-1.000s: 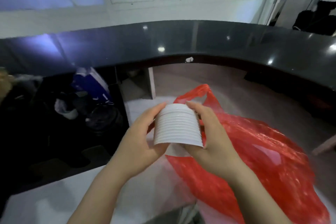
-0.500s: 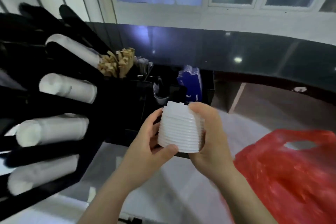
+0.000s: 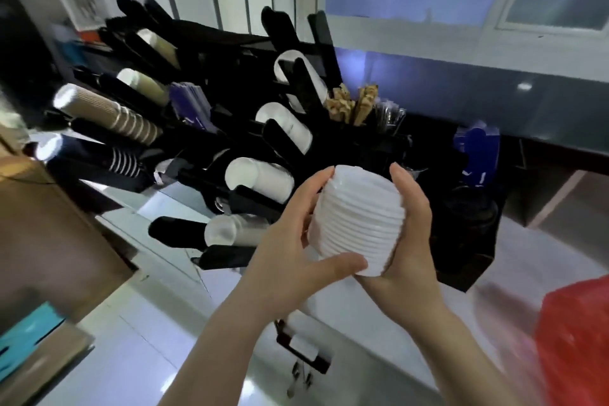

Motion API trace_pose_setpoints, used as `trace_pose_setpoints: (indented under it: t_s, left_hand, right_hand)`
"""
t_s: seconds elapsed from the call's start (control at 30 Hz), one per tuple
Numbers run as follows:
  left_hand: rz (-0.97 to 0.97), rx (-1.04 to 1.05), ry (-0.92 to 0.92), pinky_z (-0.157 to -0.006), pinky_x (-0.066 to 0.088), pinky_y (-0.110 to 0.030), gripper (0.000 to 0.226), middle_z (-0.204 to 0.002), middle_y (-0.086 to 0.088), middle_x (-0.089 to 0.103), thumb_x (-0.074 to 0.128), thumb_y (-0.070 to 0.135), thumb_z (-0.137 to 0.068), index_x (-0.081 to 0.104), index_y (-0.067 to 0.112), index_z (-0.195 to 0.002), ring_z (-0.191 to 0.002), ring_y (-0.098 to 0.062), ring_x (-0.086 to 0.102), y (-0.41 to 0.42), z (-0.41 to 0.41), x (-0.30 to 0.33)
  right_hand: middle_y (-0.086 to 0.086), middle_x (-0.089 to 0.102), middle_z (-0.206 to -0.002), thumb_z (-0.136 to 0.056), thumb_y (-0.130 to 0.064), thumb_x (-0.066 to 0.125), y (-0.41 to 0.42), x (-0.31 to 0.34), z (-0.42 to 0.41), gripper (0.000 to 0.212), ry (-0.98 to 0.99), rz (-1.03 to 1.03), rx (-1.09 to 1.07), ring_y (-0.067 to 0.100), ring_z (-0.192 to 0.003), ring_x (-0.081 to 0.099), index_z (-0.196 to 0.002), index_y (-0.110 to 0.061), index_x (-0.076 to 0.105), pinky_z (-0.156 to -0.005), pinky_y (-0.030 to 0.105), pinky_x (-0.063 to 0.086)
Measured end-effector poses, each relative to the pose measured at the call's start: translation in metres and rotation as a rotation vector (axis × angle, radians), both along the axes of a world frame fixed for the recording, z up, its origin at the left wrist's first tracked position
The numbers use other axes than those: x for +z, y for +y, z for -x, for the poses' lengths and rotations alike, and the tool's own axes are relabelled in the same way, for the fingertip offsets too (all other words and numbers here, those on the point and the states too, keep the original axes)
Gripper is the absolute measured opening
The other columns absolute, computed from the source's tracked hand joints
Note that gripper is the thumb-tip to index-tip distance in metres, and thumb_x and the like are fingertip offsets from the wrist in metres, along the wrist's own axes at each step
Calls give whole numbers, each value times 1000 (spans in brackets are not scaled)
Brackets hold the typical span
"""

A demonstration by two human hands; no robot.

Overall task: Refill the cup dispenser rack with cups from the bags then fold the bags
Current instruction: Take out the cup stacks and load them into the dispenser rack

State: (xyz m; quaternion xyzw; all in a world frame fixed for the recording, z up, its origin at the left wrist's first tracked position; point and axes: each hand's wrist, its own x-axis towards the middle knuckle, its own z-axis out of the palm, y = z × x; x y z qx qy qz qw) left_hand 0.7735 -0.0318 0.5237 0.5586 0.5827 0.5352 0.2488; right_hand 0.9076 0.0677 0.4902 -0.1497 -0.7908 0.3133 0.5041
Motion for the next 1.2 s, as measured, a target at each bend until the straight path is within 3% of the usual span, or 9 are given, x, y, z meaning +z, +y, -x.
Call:
trace_pose_setpoints:
  t_s: [0.07,0.3,0.43,0.53,0.67,0.8,0.9,1.07,1.2]
  left_hand:
    - [-18,2,2,-92,52,-28,87,-128,26,51,79,46,-67,27,59,-135,-120,-1,51,-25,15,3]
    - [-91,46,-66,-93,48,-20,100,-132,20,53,81,51,-64,18,57,-141,-120,-7,54,-148,107,3]
    - [2,204,-259,-90,53,-27,102,-125,13,60,80,55,-53,27,50,-139,-110,-6,61,-192,149,-6]
    - [-14,189,-330,-73,52,-15,70,-103,5,72,77,34,-66,48,34,-130,-92,-9,68,-203,178,-5]
    - [-90,99,-510,-79,54,-27,63,-110,-13,67,71,14,-69,53,23,-130,-102,-27,65,-203,225,-4]
    - [-113,7,-704,-77,55,-31,60,-123,-16,60,66,7,-79,50,23,-134,-110,-32,61,-196,275,-12]
    - [-85,17,-735,-85,54,-38,64,-132,-17,55,70,18,-80,45,23,-138,-117,-36,57,-177,304,-24]
    - [-11,196,-758,-82,54,-33,81,-129,-13,59,77,18,-70,38,29,-140,-111,-30,62,-140,348,-46]
    - [42,238,-765,-76,54,-27,88,-120,-13,64,80,22,-60,39,28,-138,-100,-26,66,-113,370,-65]
  right_hand:
    - [16,24,-149,-72,-35,76,-26,6,20,83,44,-51,-29,26,-140,28,-138,-33,25,-111,37,34]
    - [9,27,-147,-68,-22,81,-139,6,122,81,138,-139,-30,27,-138,31,-131,-29,30,-107,40,36]
    - [24,29,-140,-71,-23,78,-177,14,179,68,190,-200,-78,19,-138,29,-124,-22,36,-108,28,31]
    - [31,27,-138,-68,-19,85,-187,22,215,74,180,-242,-83,14,-139,25,-123,-19,35,-108,25,30]
    - [29,15,-148,-66,-29,87,-189,19,257,89,81,-239,81,27,-143,19,-131,-25,28,-106,42,39]
    - [15,10,-155,-74,-50,75,-182,5,295,74,11,-106,238,28,-145,18,-132,-32,33,-101,57,41]
    - [1,18,-155,-80,-37,68,-169,-10,328,48,80,81,248,27,-141,27,-120,-46,43,-97,59,42]
    - [-21,36,-142,-71,-36,75,-146,-39,378,70,71,443,225,14,-134,39,-129,-47,38,-98,44,50]
    - [-21,37,-143,-69,-42,79,-130,-64,399,80,5,559,188,10,-133,41,-133,-54,33,-96,38,51]
